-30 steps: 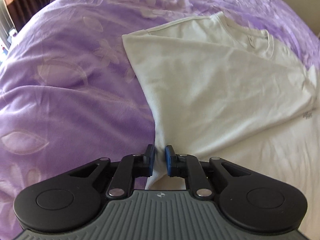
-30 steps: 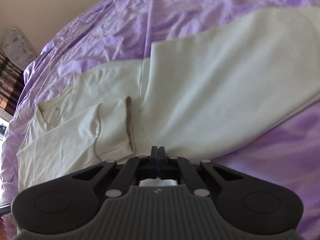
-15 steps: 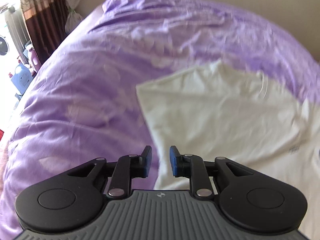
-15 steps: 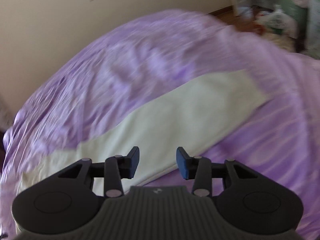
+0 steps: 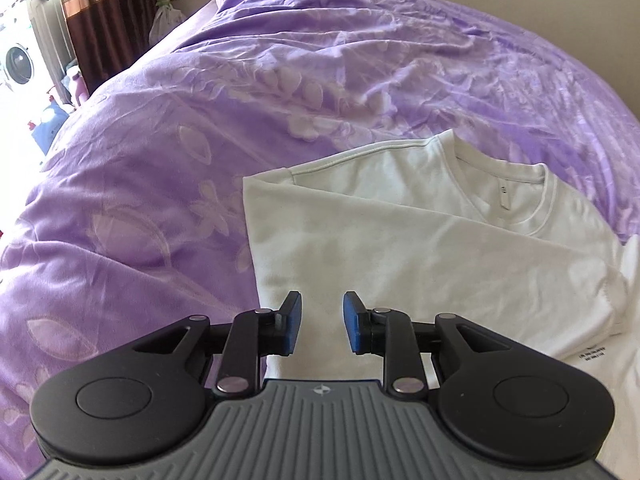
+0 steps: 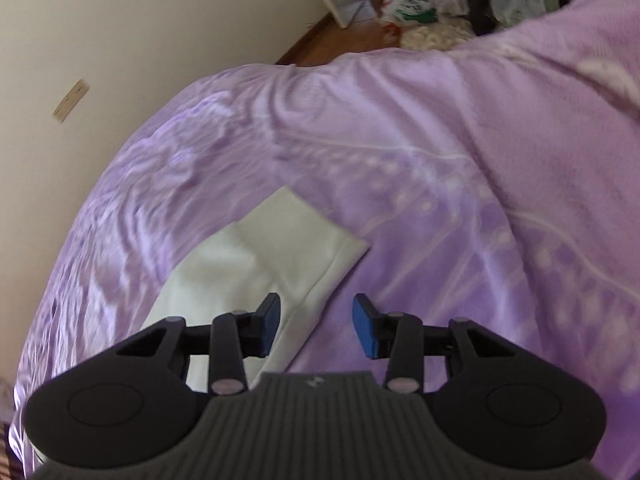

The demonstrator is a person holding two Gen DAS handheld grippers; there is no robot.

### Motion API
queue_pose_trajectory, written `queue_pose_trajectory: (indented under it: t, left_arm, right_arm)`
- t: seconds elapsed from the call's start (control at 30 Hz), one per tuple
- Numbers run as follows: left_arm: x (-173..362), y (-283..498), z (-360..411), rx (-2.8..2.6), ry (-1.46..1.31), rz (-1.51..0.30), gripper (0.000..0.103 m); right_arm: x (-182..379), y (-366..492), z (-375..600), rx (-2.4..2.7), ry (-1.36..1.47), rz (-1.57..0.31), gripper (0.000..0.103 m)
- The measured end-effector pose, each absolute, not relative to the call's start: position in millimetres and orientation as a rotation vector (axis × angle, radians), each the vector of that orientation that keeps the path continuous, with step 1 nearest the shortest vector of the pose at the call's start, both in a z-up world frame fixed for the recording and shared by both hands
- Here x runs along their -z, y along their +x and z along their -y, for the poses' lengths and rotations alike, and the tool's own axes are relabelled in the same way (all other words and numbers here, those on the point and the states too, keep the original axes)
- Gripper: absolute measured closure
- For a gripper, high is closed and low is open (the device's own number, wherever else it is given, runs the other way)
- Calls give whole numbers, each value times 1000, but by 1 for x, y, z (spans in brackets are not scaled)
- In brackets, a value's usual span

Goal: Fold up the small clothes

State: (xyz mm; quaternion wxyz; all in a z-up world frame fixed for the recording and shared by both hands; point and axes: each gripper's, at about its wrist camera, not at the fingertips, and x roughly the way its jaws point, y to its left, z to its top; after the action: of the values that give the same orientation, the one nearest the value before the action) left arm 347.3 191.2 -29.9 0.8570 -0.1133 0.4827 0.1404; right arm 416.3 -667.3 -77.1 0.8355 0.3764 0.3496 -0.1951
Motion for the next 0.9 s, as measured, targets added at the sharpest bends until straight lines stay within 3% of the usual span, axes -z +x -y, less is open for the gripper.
queue_pose_trajectory:
  t: [0.07,0.17,0.23,0.47,0.7,0.9]
  left_arm:
    - [28,350,-192,-306,-240,-1014,73]
    - [20,349,-195,-305,-248,-999,73]
    - [11,347,-197,-289,-236,-989,73]
    - [-31,323,-210,-271,-216,-904,73]
    - [-49,289,-229,-226,-246,-869,74]
    - [-57,260,-236,-168,-243,-860,76]
  right_arm:
    - [83,425,670,419,788,-730,71]
    - [83,434,665,443,706,-708,86]
    - [79,436,654,434,639,-699,102]
    - [9,435,580,333,438,-573,103]
    - [-78,427,441,-15,321,-531,103]
    - [-93,411,289,-334,214,-597,103]
